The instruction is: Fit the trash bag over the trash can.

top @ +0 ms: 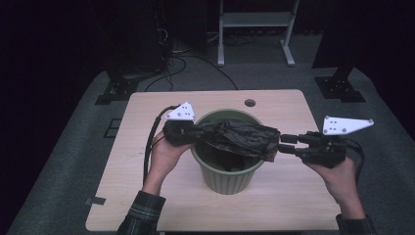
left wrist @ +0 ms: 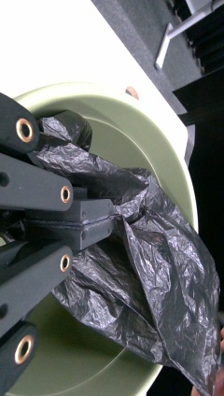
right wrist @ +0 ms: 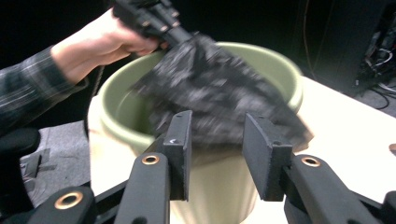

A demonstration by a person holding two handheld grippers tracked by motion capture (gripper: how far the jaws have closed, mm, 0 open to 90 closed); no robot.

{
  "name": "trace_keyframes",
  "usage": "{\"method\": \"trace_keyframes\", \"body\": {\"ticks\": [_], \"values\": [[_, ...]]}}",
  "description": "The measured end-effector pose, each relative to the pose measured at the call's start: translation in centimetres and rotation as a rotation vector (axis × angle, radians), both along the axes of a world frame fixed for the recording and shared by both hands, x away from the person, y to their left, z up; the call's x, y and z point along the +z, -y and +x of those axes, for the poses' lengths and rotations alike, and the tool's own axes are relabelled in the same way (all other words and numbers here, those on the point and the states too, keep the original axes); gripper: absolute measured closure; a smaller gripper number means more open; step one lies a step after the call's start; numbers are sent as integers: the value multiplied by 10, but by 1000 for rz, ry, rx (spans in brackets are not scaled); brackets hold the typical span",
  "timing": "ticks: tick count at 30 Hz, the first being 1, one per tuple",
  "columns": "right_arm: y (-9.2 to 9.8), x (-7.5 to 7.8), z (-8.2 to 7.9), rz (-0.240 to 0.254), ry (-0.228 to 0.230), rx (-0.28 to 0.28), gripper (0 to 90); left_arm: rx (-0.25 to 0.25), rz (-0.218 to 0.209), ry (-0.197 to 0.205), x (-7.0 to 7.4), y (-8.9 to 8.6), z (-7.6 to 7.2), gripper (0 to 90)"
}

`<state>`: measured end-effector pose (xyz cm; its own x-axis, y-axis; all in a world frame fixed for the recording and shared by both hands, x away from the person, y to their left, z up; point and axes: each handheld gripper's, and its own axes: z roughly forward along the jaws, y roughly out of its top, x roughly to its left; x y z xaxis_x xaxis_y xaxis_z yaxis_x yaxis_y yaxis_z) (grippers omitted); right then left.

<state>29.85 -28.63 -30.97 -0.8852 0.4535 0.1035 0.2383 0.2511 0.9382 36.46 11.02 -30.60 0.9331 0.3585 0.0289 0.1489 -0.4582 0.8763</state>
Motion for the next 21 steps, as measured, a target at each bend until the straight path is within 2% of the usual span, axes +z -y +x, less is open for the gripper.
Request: {"method": "trace_keyframes", "body": {"ticks": [6,11,12,14,15,17,21], "values": [[-3,-14,-22,-3,-8,30,597,8,-5,-2,0,0,1,896],[-14,-18,-24,14,-17,64,582,7,-8,0,0,1,0,896],[-16,-19,-23,15,-16,62,600,5,-12,0,0,1,-1,896],[-21,-19,-19,21,-21,76,692,3,-14,0,0,0,-2,896],[-23,-19,-19,16,-7,73,798,1,-14,2,-1,0,-2,896],[-25,-18,-16,6,3,76,887,3,-18,2,-1,-3,-3,896],[-21,-16,-15,-16,13,54,900,14,-53,-4,0,-14,-3,895]]}}
